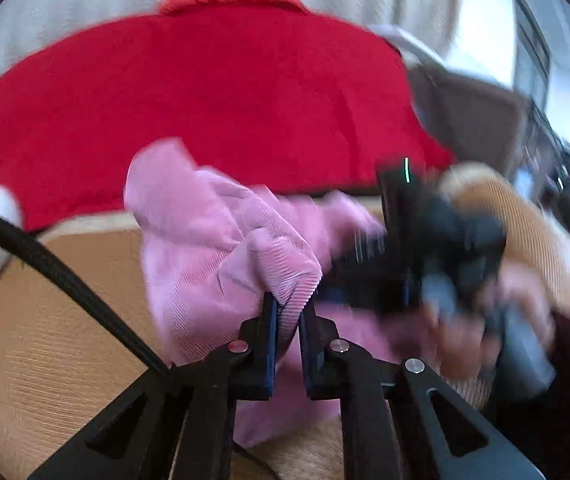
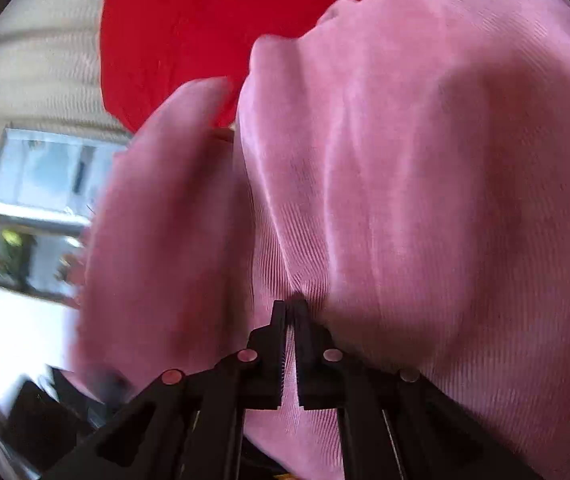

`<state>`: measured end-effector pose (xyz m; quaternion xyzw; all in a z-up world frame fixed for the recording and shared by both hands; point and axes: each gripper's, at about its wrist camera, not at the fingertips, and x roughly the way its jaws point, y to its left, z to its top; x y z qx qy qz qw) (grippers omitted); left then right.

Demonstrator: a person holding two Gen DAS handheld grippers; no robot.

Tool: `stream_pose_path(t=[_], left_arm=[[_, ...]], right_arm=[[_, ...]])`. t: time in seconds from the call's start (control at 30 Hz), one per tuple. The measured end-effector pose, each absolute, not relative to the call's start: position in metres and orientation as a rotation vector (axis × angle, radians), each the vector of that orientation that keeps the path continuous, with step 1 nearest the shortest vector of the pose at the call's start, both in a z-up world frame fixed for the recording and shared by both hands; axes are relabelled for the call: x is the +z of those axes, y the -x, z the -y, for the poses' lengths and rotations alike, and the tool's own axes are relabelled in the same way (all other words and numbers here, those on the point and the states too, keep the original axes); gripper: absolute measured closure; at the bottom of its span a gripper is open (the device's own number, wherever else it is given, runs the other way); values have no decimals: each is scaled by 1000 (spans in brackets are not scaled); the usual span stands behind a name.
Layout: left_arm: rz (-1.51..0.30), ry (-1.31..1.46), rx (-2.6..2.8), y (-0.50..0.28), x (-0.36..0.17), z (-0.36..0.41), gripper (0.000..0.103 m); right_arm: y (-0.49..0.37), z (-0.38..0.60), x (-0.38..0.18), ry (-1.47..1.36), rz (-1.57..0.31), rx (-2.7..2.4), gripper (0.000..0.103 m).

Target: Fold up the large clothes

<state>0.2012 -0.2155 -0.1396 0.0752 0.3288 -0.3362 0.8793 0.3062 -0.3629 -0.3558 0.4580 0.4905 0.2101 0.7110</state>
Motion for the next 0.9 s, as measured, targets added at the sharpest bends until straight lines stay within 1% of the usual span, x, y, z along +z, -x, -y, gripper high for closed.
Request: stream_pose_path(t=[0.1, 0.13, 0.17, 0.2, 0.23, 0.3, 0.4, 0.47, 0.5, 0.57, 0.6, 0.63, 0.67, 0.73, 0.77, 0.8, 0.83, 0.9], left_arm=[[-809, -41, -734, -220, -183, 215, 94], [-817, 3, -752, -223, -189, 211, 94], [-810, 31, -768, -225, -191, 209, 94], [-804, 29, -772, -227, -190, 210, 94], [-803, 25, -774, -228, -188, 211, 94], [-800, 31, -780, -229, -187, 214, 94], [-796, 41, -787, -233, -187, 211, 94], [-792, 40, -797, -222, -186, 195, 94], [-794, 40, -801, -222, -186, 194, 94], [-811, 38, -828, -214, -181, 185, 94], [-817, 25, -847, -211, -175, 180, 93], [-813, 7, -864, -208, -167, 173, 93], [-800, 2, -876, -205, -160, 166, 93], [-743, 44, -840, -207, -140, 137, 92], [-741, 77, -810, -212, -136, 126, 89], [-754, 128, -774, -221, -136, 113, 86], [-783, 184, -738, -234, -138, 102, 80], [-918, 286, -685, -266, -165, 92, 78]], right_arm=[[-298, 393, -340, -1057, -997, 408, 89], [-293, 404, -333, -1065, -956, 389, 81], [-289, 413, -327, -1074, -926, 379, 71], [-286, 418, -320, -1075, -900, 376, 34], [-284, 422, -313, -1063, -868, 389, 4], [-283, 415, -297, -1008, -805, 446, 3], [-298, 388, -293, -925, -860, 476, 5], [-316, 365, -297, -865, -912, 472, 6], [-324, 357, -299, -836, -934, 469, 11], [-338, 335, -311, -777, -1009, 477, 32], [-344, 323, -318, -733, -1066, 458, 51], [-348, 313, -324, -692, -1105, 439, 64], [-349, 307, -325, -669, -1094, 436, 66], [-349, 306, -320, -635, -1089, 418, 74], [-347, 306, -317, -626, -1086, 409, 76], [-344, 306, -312, -607, -1076, 398, 77], [-345, 307, -310, -589, -1068, 392, 79], [-339, 290, -294, -527, -1041, 378, 80]])
